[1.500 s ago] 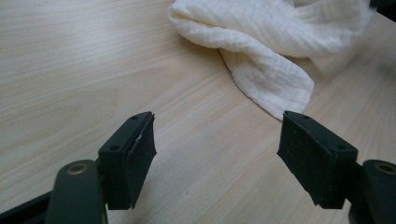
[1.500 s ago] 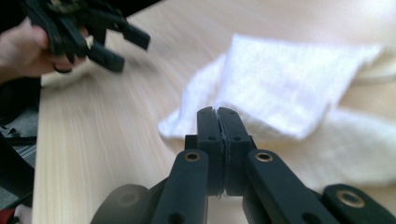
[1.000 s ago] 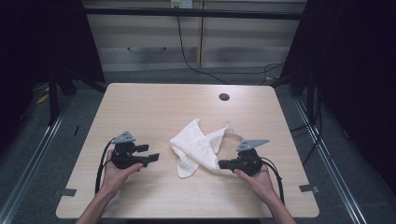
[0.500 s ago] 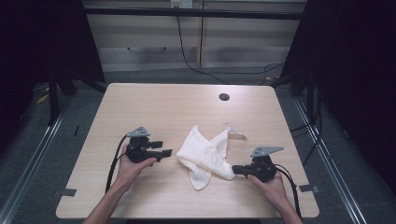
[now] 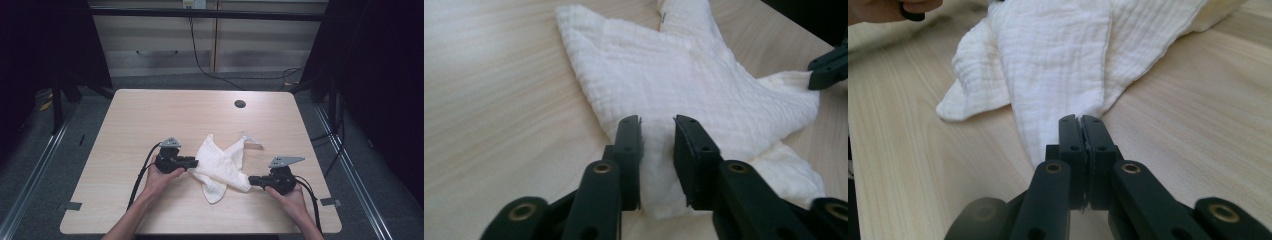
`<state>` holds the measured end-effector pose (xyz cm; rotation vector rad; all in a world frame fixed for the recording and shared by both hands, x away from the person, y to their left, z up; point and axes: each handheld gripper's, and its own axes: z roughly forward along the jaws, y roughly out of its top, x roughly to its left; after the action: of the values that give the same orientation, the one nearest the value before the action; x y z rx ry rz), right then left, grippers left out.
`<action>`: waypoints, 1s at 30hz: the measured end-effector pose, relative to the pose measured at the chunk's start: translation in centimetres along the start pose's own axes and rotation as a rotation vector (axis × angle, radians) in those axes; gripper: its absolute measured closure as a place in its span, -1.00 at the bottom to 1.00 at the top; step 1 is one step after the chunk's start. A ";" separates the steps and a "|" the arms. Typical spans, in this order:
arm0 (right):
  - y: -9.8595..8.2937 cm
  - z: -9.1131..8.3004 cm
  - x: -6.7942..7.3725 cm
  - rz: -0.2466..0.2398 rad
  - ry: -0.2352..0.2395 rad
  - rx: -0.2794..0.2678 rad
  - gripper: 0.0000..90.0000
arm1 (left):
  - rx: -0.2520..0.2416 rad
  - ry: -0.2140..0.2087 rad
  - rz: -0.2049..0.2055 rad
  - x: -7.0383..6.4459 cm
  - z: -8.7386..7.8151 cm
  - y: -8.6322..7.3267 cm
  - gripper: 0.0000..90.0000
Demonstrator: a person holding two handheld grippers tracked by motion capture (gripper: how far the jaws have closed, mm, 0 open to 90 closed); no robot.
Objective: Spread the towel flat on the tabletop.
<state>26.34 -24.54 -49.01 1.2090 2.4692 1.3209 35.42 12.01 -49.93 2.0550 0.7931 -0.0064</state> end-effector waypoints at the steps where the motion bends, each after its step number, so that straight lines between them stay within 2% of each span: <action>1: 0.0 -0.1 0.0 -0.003 -0.003 -0.004 0.97 | 0.007 -0.015 0.001 0.0 -0.2 -0.2 0.93; 3: 0.0 -0.1 0.0 -0.006 -0.006 -0.005 0.97 | 0.009 -0.030 0.010 -0.2 -0.7 -0.4 0.95; 4: 0.1 -0.1 0.0 -0.004 -0.009 -0.006 0.97 | -0.006 -0.046 0.005 -0.4 -1.5 -0.6 0.97; 7: 0.1 0.0 0.0 -0.005 -0.017 -0.002 0.97 | -0.006 -0.055 0.021 -1.0 -2.0 -0.8 0.98; 9: 0.3 0.2 0.1 -0.010 -0.037 0.009 0.97 | 0.015 -0.072 0.053 -2.2 -2.6 -1.4 0.98; 10: 0.4 0.2 0.0 -0.012 -0.040 0.009 0.97 | 0.015 -0.072 0.053 -2.2 -2.6 -1.4 0.98; 12: 0.5 0.4 -0.1 -0.009 -0.044 0.008 0.97 | 0.034 -0.079 0.065 -3.2 -2.9 -2.1 0.98; 13: 0.5 0.4 -0.2 -0.005 -0.047 0.008 0.97 | 0.050 -0.112 0.062 -4.0 -3.2 -3.0 0.98; 14: 0.5 0.4 -0.2 -0.005 -0.047 0.008 0.97 | 0.050 -0.112 0.062 -4.0 -3.2 -3.0 0.98; 15: 0.6 0.5 -0.4 -0.001 -0.047 0.005 0.97 | 0.068 -0.099 0.085 -4.6 -3.5 -3.8 0.97; 16: 0.6 0.5 -0.4 -0.001 -0.047 0.005 0.97 | 0.068 -0.099 0.085 -4.6 -3.5 -3.8 0.97; 17: 0.6 0.6 -0.5 -0.001 -0.048 0.002 0.97 | 0.072 -0.119 0.061 -4.6 -3.8 -4.2 0.97; 19: 0.8 0.7 -0.6 0.009 -0.044 -0.004 0.97 | 0.072 -0.120 0.063 -4.7 -4.4 -4.4 0.87; 20: 0.9 0.8 -0.7 -0.008 -0.042 -0.007 0.97 | 0.063 -0.115 0.064 -4.6 -4.9 -4.4 0.83; 22: 0.9 0.9 -0.7 -0.003 -0.042 -0.006 0.97 | 0.044 -0.104 0.052 -4.2 -5.3 -4.3 0.75; 23: 1.0 1.1 -0.8 -0.007 -0.039 -0.007 0.97 | 0.021 -0.095 0.035 -3.6 -5.7 -4.1 0.59; 24: 1.0 1.1 -0.7 -0.007 -0.039 -0.004 0.97 | -0.005 -0.070 0.011 -2.8 -6.1 -3.6 0.54; 26: 1.1 1.2 -0.7 -0.010 -0.035 -0.007 0.97 | -0.035 -0.038 -0.003 -1.4 -6.4 -2.5 0.45; 27: 1.1 1.2 -0.7 -0.011 -0.034 -0.009 0.97 | -0.035 -0.038 -0.003 -1.4 -6.4 -2.5 0.42; 29: 1.1 1.3 -0.7 -0.018 -0.032 -0.014 0.97 | -0.048 -0.005 -0.014 0.0 -6.1 -1.6 0.40; 30: 1.2 1.2 -0.5 -0.019 -0.030 -0.016 0.97 | -0.049 0.025 -0.024 0.9 -5.8 -1.1 0.31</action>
<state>27.95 -23.71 -49.03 1.1901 2.4389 1.3055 33.88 17.27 -47.61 2.0025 0.8256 0.0248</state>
